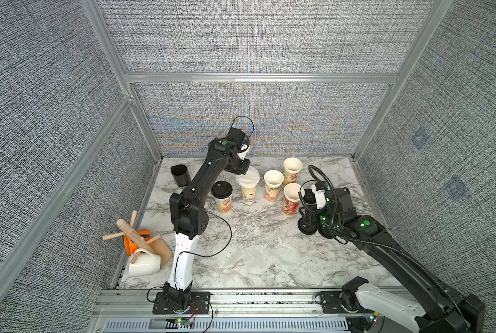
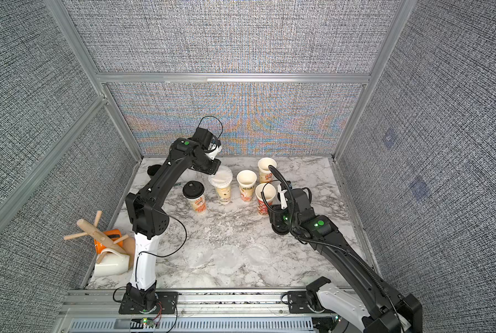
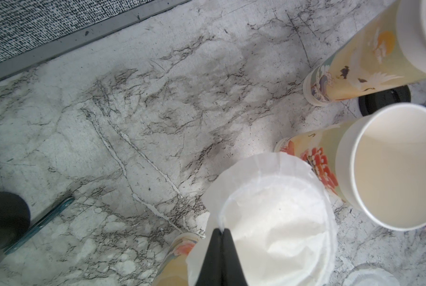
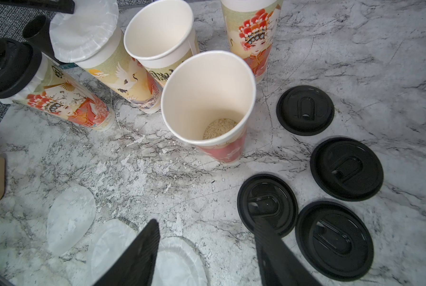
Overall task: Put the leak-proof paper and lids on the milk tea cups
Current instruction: Place the leak-proof paper at the cup.
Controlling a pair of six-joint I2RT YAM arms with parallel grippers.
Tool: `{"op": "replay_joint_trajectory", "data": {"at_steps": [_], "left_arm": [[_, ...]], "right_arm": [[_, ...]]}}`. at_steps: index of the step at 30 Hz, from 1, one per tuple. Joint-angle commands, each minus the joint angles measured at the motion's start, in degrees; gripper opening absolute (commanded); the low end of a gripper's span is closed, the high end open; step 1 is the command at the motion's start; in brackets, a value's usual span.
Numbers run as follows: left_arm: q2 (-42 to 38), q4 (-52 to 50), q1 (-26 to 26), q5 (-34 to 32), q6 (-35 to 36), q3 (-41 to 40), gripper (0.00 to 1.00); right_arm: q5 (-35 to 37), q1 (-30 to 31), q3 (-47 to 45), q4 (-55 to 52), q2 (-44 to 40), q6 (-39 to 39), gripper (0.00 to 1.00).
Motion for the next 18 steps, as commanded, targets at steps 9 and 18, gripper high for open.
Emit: {"op": "replay_joint_trajectory", "data": {"at_steps": [9,18], "left_arm": [[0.4,-0.7,-0.1,-0.7,0.6,0.7,0.31],[-0.7,-0.6,0.0,-0.6,0.2,5.0,0.52]], "right_arm": [[-0.5,-0.1,0.3,0.1,0.3,-0.6,0.64],[4.4,-3.0,-0.1,-3.8,0.3,4.5,0.71]]}}
